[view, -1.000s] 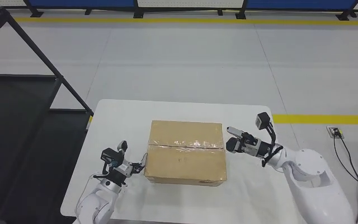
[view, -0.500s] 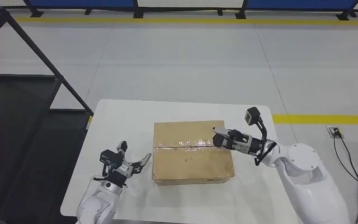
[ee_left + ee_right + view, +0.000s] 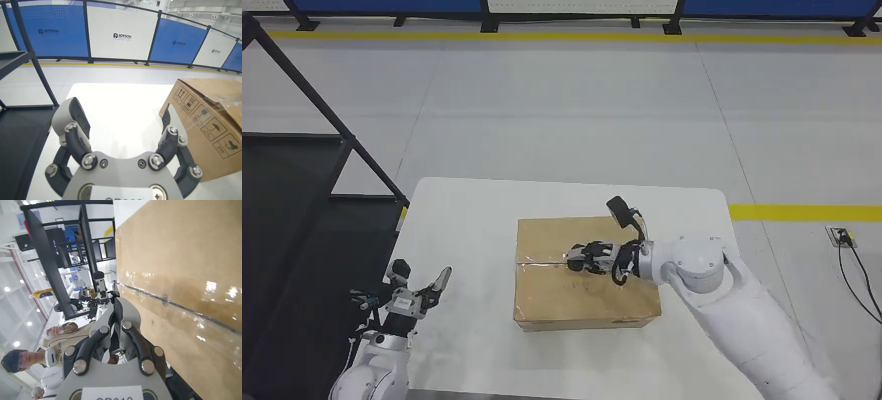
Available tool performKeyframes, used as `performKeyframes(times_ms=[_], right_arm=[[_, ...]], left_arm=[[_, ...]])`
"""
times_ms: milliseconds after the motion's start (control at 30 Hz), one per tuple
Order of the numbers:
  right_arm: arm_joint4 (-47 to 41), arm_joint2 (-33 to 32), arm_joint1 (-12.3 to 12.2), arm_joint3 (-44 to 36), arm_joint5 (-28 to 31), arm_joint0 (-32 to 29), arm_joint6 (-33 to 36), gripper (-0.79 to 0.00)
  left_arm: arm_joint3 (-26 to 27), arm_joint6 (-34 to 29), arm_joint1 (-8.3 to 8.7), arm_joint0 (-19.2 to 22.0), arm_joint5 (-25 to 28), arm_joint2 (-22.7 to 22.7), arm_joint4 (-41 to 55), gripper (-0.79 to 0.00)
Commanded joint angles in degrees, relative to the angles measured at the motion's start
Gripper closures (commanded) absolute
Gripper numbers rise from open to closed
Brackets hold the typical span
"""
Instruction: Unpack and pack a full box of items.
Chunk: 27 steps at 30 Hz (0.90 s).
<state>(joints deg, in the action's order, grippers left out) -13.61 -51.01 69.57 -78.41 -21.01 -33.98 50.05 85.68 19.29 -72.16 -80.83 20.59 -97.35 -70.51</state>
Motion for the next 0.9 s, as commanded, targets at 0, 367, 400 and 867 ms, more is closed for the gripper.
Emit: performKeyframes(times_ms=[0,367,400,867], right_arm=[[-0.1,5.3,1.8,3.7,-0.6,4.1,0.5,0.0],[-5.8,16.0,9.9,17.9,4.6,13.1,-5.1,0.0],[-6.1,16.5,10.4,18.9,4.3,13.6,-5.1,0.0],[-4.0,18.2,13.3,26.4,3.1,17.2,-0.4,0.0]], left_arm=[[0.1,0.2,0.03,-0.3,0.0,0.1,0.0,-0.785],[-1.3,0.5,0.21,-0.2,0.1,0.5,0.8,-0.785],[-1.3,0.4,0.24,-0.1,0.2,0.5,0.9,-0.785],[-2.1,-0.2,0.54,0.8,0.2,0.8,1.2,-0.785]])
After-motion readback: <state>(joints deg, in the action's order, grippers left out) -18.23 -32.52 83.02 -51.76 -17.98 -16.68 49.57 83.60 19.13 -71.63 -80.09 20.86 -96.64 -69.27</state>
